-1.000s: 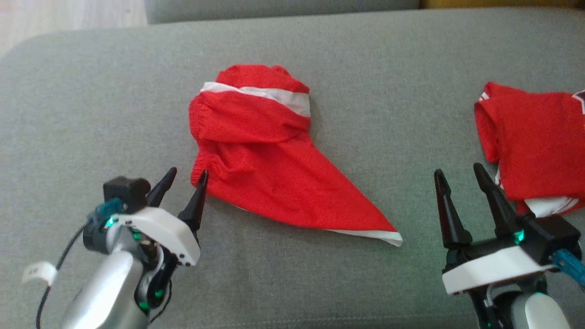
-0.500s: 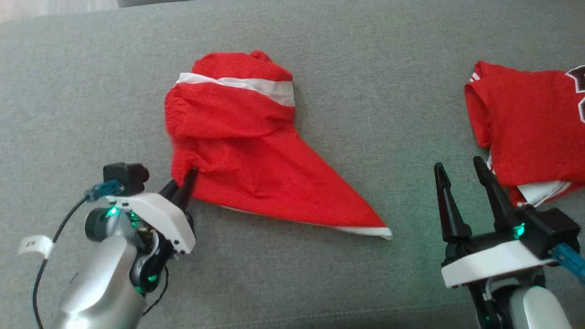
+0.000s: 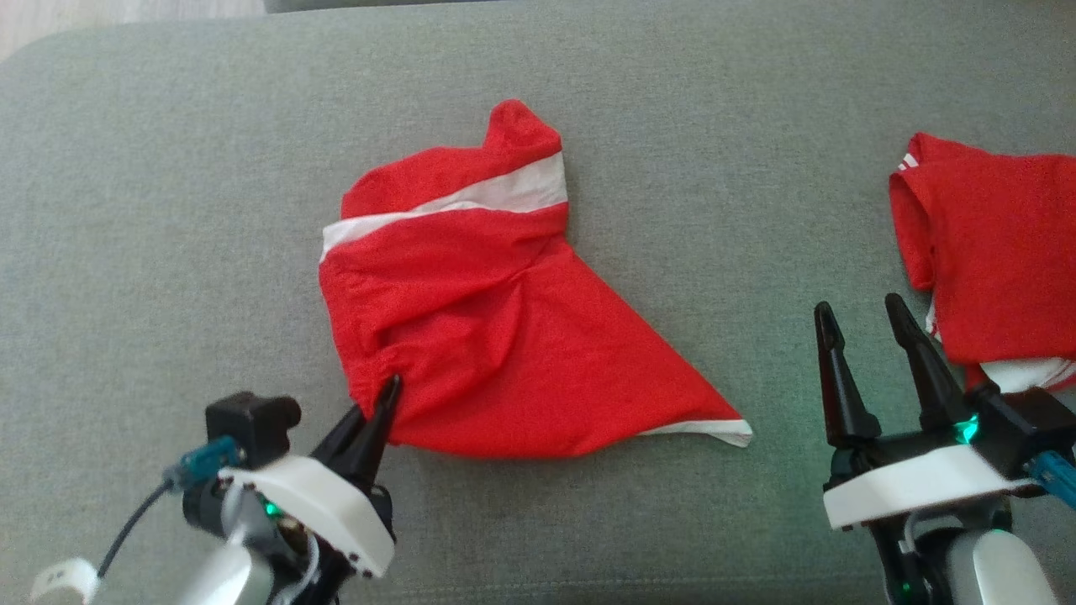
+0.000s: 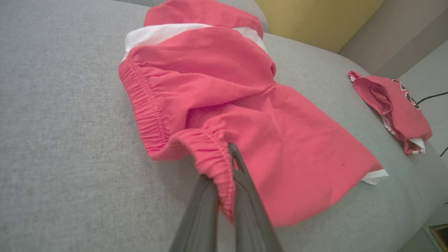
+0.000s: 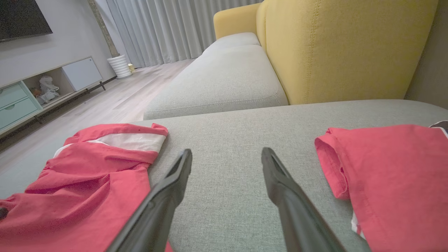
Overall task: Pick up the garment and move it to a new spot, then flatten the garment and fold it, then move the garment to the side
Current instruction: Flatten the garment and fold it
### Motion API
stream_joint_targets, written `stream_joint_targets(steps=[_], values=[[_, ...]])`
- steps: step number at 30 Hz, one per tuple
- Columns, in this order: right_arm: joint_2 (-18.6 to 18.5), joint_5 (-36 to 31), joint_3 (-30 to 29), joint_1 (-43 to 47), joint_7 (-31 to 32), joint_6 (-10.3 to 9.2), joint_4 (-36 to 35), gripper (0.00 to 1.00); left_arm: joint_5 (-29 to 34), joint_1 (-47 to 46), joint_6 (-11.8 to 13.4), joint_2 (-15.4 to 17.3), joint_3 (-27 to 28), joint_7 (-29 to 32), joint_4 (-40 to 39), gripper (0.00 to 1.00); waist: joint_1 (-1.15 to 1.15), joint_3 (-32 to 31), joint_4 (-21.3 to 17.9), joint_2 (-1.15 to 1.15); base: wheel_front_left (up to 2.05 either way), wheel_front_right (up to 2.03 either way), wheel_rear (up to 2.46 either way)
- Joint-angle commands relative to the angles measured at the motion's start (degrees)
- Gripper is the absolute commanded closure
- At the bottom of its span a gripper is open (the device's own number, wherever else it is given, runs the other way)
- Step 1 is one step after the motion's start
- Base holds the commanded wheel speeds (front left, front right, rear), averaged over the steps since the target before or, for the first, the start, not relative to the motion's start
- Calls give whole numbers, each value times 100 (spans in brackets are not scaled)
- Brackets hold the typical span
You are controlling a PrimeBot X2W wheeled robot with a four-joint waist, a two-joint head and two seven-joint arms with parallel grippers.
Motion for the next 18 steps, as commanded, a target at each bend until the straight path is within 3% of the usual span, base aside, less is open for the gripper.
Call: stream_joint_targets(steps=[1,5,9,18], values=[[-37,33,97,-68,-17,39,-189,0,-22,-138,50,145,234,17,-262,100,0,-5,14,0,0,0,0],[-37,52,96,-96,8,39,-212,0,-72,35,232,170,276,129,-779,100,0,15,46,0,0,0,0],[-37,78,121,-156,49,39,-239,0,-123,-218,293,123,368,196,-759,100,0,77,-24,0,0,0,0],[-37,156,200,-289,78,39,-267,0,-278,-1423,229,-207,565,224,708,100,0,333,-386,0,0,0,0]])
